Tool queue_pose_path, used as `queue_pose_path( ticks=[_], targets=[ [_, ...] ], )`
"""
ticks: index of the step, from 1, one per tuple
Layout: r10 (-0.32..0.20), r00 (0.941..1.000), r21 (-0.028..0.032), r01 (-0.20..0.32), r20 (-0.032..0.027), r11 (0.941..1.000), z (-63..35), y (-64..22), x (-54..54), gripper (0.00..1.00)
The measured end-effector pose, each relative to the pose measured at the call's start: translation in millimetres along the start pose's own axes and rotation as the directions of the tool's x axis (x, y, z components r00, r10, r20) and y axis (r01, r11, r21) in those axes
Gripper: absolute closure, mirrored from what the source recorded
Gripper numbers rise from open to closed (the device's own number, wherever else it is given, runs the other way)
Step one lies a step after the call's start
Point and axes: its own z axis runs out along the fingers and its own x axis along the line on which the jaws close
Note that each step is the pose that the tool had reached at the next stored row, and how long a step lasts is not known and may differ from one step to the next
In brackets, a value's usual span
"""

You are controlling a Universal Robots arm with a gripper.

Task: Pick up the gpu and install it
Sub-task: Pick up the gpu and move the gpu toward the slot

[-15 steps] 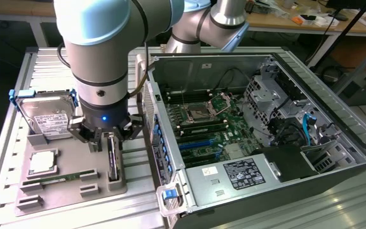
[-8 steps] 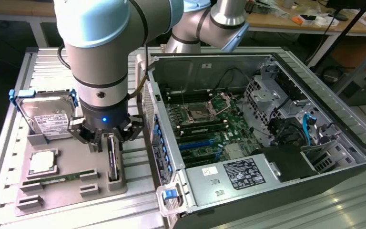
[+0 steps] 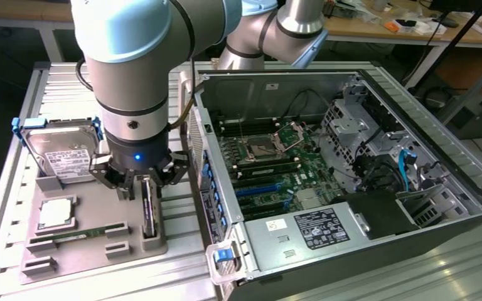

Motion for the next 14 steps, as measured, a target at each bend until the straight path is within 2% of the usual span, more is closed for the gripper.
queue_pose_path(
  ticks=[2, 3, 4, 5, 8, 10, 14],
  targets=[
    [0.000, 1.0000, -0.0001, 0.000, 0.0000, 1.0000, 0.0, 0.0, 0.0, 0.53],
    [0.000, 1.0000, 0.0000, 0.000, 0.0000, 1.0000, 0.0, 0.0, 0.0, 0.60],
    [0.000, 1.0000, 0.0000, 0.000, 0.0000, 1.0000, 0.0, 0.0, 0.0, 0.60],
    [0.000, 1.0000, 0.0000, 0.000, 0.0000, 1.0000, 0.0, 0.0, 0.0, 0.67],
    [0.000, 1.0000, 0.0000, 0.000, 0.0001, 1.0000, 0.0, 0.0, 0.0, 0.67],
    [0.000, 1.0000, 0.0001, 0.000, 0.0000, 1.0000, 0.0, 0.0, 0.0, 0.73],
    [0.000, 1.0000, 0.0001, 0.000, 0.0000, 1.0000, 0.0, 0.0, 0.0, 0.73]
  ],
)
